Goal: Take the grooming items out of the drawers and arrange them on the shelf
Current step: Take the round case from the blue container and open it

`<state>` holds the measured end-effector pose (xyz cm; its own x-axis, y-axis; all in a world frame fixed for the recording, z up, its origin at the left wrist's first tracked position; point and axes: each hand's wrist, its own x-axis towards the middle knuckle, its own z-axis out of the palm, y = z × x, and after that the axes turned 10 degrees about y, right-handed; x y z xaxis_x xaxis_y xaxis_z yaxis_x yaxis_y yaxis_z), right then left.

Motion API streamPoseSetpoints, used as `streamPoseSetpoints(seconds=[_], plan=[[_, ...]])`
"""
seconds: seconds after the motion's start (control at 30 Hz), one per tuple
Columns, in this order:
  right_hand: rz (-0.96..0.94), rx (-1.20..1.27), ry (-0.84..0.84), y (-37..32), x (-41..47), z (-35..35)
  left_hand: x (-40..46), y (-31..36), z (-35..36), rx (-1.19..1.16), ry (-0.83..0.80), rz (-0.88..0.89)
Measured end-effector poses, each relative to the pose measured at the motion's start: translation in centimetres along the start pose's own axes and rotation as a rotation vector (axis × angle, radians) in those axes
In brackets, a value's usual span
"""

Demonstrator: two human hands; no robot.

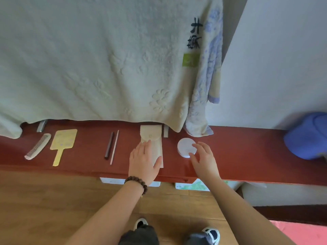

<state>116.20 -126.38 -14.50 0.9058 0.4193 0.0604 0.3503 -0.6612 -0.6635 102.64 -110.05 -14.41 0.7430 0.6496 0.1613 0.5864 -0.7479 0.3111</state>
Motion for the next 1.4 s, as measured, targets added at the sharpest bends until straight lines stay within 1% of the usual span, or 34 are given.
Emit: streamPoseSetpoints(seconds=[0.13, 0.23, 0.3, 0.43, 0.57, 0.77, 0.87, 0.97, 1.03, 1.1, 1.2, 1.33, 1.4], plan=[[0.037, -0.055, 0.037, -1.6, -0.1, 1.4, 0.8, -3.5, -0.9, -0.012, -0.037, 0.049], [0.061, -0.085, 0.03, -2.1, 0.5, 1.7, 1.5, -4.5, -1.2, -0.028, -0.066, 0.073], [0.064, -0.126, -0.015, -2.2, 1.2, 1.6, 1.8, -4.4, -1.1, -0.053, -0.082, 0.08], [0.076, -0.203, -0.159, -2.2, 3.2, 1.3, 2.0, -3.7, -0.9, -0.086, -0.111, 0.101], [0.036, -0.287, -0.286, -1.8, 4.5, 1.4, 2.2, -3.0, -1.3, -0.152, -0.124, 0.131], [-0.022, -0.322, -0.332, -1.6, 5.4, 1.8, 2.7, -2.0, -1.9, -0.254, -0.159, 0.141], [0.016, -0.214, -0.31, -2.1, 5.5, 1.4, 3.1, -1.5, -2.0, -0.338, -0.203, 0.154], [0.121, 0.066, -0.3, -4.0, 5.3, -0.4, 4.0, -0.7, -2.5, -0.456, -0.291, 0.114], [0.173, 0.314, -0.357, -5.6, 5.0, -2.1, 4.6, 0.2, -3.2, -0.572, -0.354, 0.078], [0.181, 0.48, -0.449, -6.9, 4.7, -3.7, 5.0, 1.2, -4.1, -0.703, -0.368, 0.071], [0.14, 0.549, -0.521, -7.8, 4.7, -5.0, 5.5, 2.6, -5.6, -0.845, -0.347, 0.1], [0.113, 0.552, -0.548, -8.5, 4.7, -6.1, 6.1, 2.9, -6.0, -0.943, -0.308, 0.096], [0.094, 0.535, -0.552, -8.7, 4.5, -6.4, 6.2, 2.8, -6.3, -0.953, -0.319, 0.097]])
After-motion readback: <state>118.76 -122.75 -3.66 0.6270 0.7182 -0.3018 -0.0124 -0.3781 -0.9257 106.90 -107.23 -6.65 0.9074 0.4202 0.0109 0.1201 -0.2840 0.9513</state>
